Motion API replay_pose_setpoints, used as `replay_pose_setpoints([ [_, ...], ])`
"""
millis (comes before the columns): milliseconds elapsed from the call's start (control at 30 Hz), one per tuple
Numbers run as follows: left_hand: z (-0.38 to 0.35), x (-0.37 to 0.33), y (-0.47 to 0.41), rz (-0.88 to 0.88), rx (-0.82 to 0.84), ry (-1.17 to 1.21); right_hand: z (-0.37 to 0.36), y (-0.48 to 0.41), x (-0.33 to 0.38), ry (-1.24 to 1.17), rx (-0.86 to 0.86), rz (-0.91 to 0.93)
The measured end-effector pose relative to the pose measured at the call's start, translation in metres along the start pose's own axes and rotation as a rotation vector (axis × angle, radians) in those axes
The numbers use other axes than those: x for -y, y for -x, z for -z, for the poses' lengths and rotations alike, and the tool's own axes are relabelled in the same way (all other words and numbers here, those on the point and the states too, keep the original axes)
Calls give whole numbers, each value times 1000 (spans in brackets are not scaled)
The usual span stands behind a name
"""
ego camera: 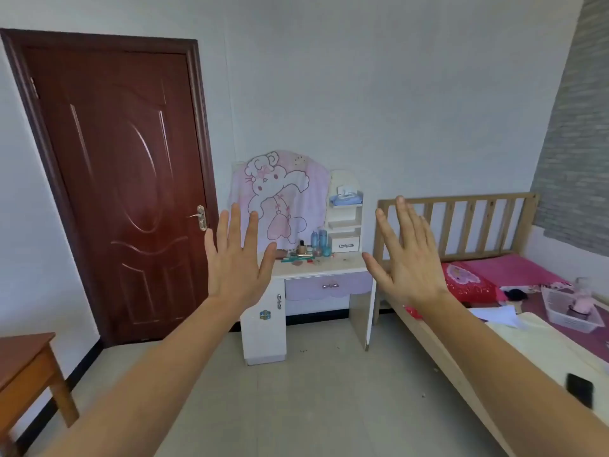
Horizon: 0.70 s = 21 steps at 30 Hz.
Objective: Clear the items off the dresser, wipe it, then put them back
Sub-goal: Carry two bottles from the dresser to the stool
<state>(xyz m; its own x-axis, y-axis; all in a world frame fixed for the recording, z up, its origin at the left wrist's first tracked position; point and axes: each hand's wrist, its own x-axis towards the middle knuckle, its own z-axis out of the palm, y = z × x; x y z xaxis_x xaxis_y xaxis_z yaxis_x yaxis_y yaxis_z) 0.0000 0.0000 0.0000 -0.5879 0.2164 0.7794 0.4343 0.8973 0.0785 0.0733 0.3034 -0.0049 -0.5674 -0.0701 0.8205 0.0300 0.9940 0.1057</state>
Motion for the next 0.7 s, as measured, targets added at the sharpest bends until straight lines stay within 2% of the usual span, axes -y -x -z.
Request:
replay_pose_setpoints([
  [100,-44,2,-12,-9,53,-40,-42,-4,-10,24,39,-45],
  [267,-153,5,-46,-57,103,-93,-151,-20,-43,35,112,-73],
  [400,-234,-1,-108,-38,167,-143,-235,-61,-81,7,177,-82],
  [700,-380,13,-259,-50,190,-183,-399,-179,-160,-46,255,-41],
])
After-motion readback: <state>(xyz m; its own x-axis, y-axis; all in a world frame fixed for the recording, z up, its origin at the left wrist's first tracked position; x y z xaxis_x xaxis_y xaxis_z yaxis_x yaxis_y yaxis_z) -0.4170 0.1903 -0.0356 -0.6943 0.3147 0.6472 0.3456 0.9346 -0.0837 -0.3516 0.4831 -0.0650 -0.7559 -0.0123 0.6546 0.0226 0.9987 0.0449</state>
